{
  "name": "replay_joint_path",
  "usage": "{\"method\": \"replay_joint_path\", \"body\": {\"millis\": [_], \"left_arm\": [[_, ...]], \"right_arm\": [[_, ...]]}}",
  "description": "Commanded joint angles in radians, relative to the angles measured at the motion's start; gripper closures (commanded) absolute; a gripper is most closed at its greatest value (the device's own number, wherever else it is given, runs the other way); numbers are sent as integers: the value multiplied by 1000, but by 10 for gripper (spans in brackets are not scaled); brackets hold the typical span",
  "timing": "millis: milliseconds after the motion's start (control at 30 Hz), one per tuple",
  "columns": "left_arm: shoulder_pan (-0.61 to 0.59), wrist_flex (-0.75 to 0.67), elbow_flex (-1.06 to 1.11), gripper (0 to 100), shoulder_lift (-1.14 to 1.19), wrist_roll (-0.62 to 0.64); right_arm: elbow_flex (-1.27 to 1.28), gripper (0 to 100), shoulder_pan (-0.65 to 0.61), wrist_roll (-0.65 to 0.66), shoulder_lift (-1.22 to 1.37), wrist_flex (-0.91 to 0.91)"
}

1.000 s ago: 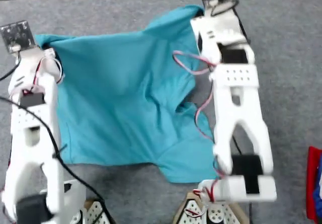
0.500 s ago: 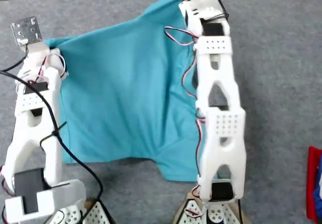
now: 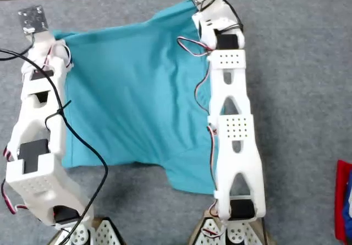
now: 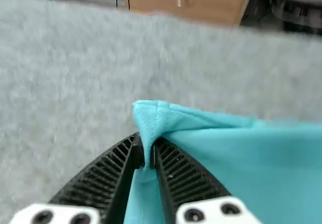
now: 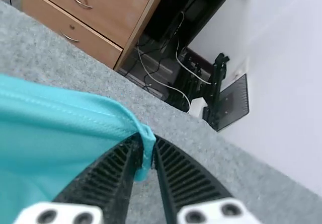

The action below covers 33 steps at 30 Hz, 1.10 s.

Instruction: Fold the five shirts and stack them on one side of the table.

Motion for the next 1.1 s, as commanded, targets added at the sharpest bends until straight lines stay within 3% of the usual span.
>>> {"method": "replay_joint_path", "body": {"millis": [0,367,667,900,1067], "left_arm": [[3,123,-57,980,-10,-81],[-31,523,-195,981,-12,-120],[37,1042,-336,981,-12,-146],[12,1145,-305,981,-15,-169],[-40,1100,-155,981,-113,-170]], "right_arm": [[-73,994,33,-25,-15,28],[-113,994,25,74,-209,555],[-113,994,33,69,-360,1007],[-104,994,107,57,-377,1005],[-90,994,122,57,-404,1007]]}}
